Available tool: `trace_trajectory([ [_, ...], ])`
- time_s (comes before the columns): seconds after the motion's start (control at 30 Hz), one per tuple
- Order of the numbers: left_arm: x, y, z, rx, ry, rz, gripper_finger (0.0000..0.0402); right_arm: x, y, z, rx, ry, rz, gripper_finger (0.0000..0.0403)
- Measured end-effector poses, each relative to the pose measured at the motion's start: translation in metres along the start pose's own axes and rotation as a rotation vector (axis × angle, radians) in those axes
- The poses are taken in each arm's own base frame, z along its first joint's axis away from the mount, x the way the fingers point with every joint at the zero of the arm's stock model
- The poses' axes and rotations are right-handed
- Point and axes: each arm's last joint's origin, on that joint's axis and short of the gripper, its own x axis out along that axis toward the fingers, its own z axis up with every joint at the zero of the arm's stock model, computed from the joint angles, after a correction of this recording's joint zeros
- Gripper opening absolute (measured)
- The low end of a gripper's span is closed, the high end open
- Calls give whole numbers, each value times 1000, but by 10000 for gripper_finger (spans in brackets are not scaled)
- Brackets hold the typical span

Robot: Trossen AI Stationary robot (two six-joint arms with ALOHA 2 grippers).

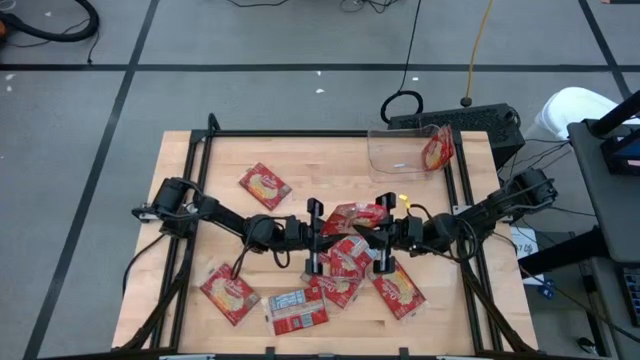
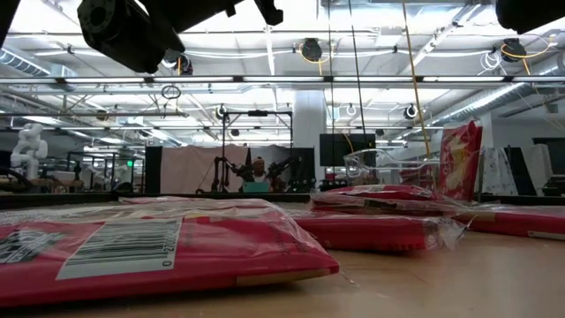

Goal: Sort popcorn bags into baskets
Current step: Put the red popcorn bag into the transparent bin

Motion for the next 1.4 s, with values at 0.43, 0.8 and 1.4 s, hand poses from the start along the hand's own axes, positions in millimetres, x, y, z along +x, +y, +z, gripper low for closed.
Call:
trace_trajectory([
  [0.43,-66,28,35,-28,215,17,27,-13,-6,23,-18,357,-167,166],
  [0.8,-141,37,33,-194,683,30,19,-36,-21,28,157,618,-242,205],
  [1.4,-150,28,26,-280,785,-160,34,8,-19,-16,169,883,-72,206],
])
